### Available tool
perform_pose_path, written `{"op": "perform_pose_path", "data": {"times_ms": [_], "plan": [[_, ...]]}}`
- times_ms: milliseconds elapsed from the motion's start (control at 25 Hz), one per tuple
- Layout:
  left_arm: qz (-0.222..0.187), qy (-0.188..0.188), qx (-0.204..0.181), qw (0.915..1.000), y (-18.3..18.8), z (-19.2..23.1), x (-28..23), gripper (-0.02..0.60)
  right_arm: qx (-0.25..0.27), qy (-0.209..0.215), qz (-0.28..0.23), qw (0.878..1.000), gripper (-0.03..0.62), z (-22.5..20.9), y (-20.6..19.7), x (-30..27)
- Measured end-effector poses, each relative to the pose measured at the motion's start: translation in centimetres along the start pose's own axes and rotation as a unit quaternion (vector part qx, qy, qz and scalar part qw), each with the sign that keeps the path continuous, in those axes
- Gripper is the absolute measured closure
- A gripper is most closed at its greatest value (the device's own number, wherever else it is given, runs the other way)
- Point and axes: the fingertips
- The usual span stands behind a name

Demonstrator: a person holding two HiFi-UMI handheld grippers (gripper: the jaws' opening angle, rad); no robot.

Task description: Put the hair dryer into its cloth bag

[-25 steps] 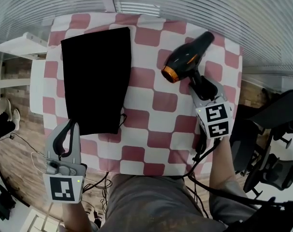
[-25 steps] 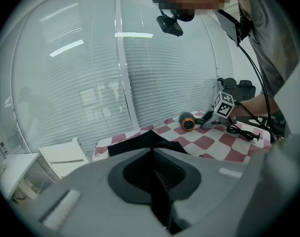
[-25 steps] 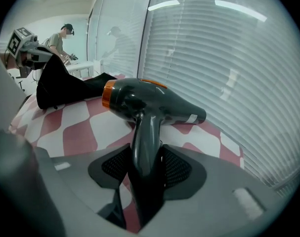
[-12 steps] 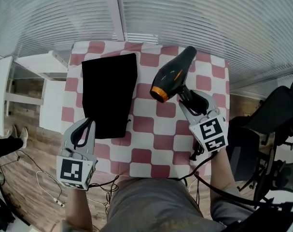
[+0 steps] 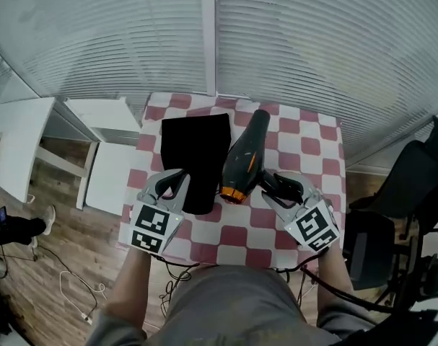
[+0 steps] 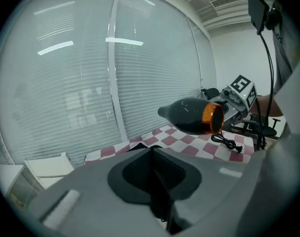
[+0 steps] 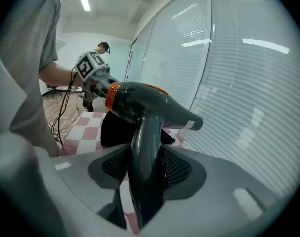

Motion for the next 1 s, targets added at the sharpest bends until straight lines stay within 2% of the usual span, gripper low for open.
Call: {"op": "perform_pose_path", "data": {"times_ms": [200, 400, 560, 720, 840, 1000], "plan": [[-0.005, -0.006, -0.004, 1.0, -0.1, 0.7, 0.2, 0.564, 0.031, 0.039, -0.005, 0.999, 0.375, 4.2, 1.0, 0.1], [-0.006, -0.008, 0.01, 0.9999, -0.2, 1.3, 0.5, 0.564, 0.062, 0.107, 0.007, 0.992, 0.375, 9.2, 0.7, 0.5], [0.004, 0.001, 0.006, 1.0, -0.7, 1.8, 0.6, 0.565, 0.074, 0.18, -0.016, 0.981, 0.375, 13.6, 1.1, 0.5], [0.013, 0.019, 0.002, 0.9997, -1.0, 2.5, 0.2, 0.565, 0.09, 0.246, -0.039, 0.964, 0.375, 17.1, 1.2, 0.5], [0.017, 0.025, 0.0, 0.9995, -1.1, 2.7, 0.0, 0.565, 0.104, 0.278, -0.043, 0.954, 0.375, 18.5, 0.9, 0.5], [0.013, 0.026, 0.002, 0.9996, -1.0, 2.7, -0.1, 0.565, 0.102, 0.304, -0.041, 0.946, 0.375, 19.4, 0.8, 0.0]]}}
Point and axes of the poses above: the fingertips, and each gripper's own axes: x backward along the fingers, z to its left, y out of its top, and after that the axes turned 7 degrees about -z, right-handed
